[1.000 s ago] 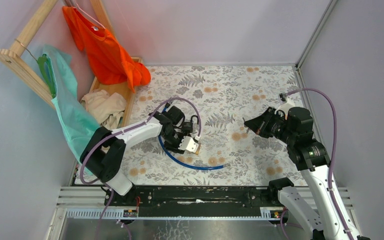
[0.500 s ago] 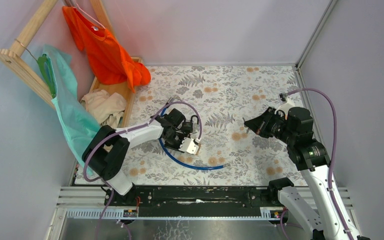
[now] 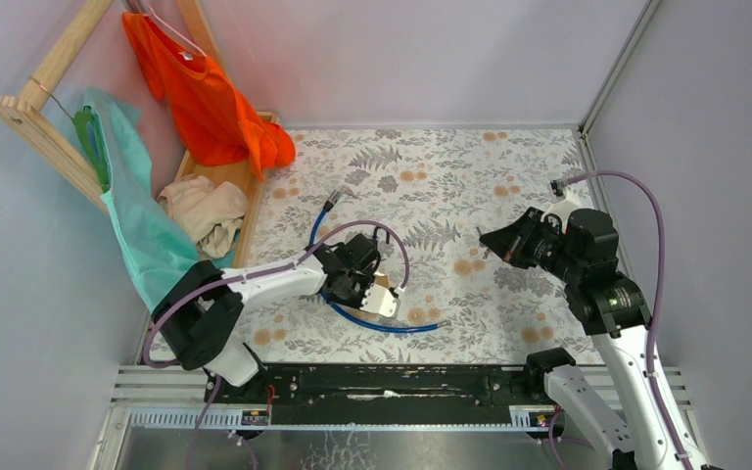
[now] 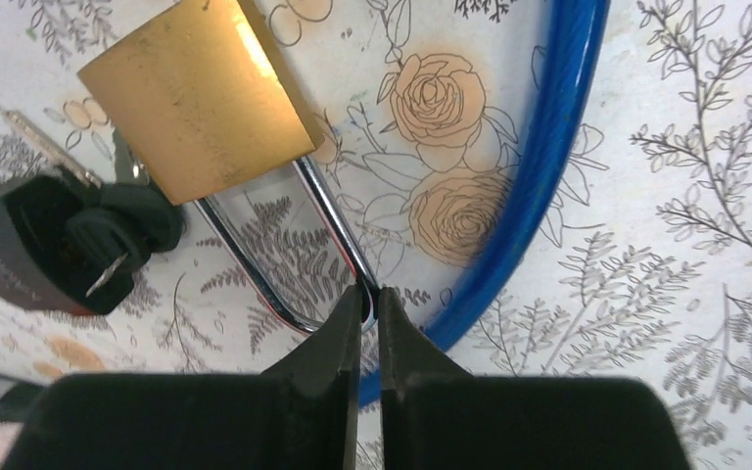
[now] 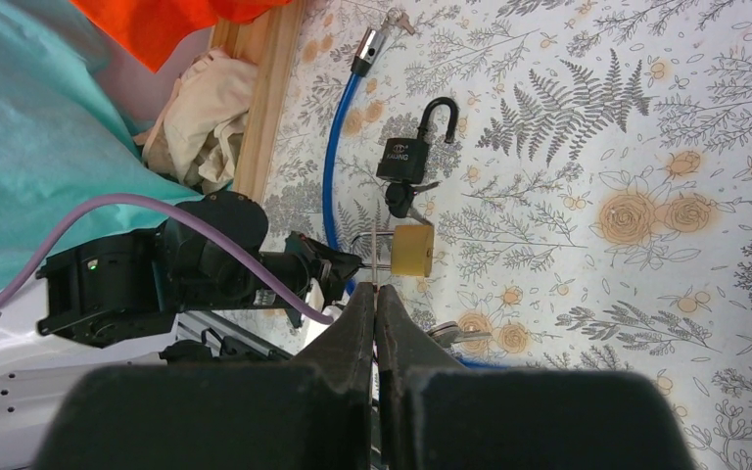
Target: Unlock with the key
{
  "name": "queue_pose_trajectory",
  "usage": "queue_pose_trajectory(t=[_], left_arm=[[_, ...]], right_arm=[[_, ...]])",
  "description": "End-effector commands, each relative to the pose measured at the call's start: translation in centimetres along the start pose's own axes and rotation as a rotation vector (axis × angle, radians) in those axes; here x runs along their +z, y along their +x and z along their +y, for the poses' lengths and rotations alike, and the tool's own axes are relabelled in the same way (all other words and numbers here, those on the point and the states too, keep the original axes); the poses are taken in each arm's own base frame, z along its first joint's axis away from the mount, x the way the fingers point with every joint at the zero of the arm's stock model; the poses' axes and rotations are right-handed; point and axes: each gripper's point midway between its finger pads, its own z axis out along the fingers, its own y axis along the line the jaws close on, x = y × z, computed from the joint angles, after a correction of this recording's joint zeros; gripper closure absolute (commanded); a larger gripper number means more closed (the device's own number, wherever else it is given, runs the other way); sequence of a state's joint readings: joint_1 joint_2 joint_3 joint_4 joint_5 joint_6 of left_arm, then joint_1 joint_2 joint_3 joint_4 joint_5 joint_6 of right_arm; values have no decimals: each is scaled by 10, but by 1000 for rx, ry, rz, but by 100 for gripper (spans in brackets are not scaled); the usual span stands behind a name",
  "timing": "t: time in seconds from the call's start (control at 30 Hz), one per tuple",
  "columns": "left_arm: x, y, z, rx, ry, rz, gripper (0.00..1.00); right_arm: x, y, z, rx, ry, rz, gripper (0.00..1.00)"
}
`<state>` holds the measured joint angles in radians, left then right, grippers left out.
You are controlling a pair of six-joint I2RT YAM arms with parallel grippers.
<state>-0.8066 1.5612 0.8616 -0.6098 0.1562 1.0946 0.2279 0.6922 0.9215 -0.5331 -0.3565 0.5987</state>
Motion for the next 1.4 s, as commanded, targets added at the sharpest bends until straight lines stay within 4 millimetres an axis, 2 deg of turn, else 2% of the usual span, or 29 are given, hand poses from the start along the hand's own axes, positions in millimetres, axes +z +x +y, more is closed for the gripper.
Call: queue_pose_trajectory(t=[0.0, 0.13, 0.33, 0.5, 0.77, 0.9, 1.1, 1.37], left_arm=[[-32, -8, 7, -131, -82, 43, 100], [-56, -20, 10, -212, -105, 32, 100], [-85, -21, 15, -280, -162, 87, 100], [-97, -16, 9, -300, -157, 126, 100], [-118, -22, 14, -303, -160, 134, 100], [-117, -19, 11, -312, -131, 170, 100], [-98, -1, 5, -332, -75, 291, 100], [-82, -7, 26, -333, -93, 311, 100]], right_arm=[[-12, -19, 19, -42, -46, -68, 100], [-14, -20, 20, -44, -51, -70, 100], [-17, -20, 23, -45, -60, -74, 100], [-18, -21, 25, -44, -66, -76, 100], [-18, -22, 26, -40, -70, -78, 100], [-18, -22, 27, -37, -73, -78, 100], [-19, -21, 26, -36, -68, -81, 100], [-20, -20, 24, -39, -64, -86, 100]])
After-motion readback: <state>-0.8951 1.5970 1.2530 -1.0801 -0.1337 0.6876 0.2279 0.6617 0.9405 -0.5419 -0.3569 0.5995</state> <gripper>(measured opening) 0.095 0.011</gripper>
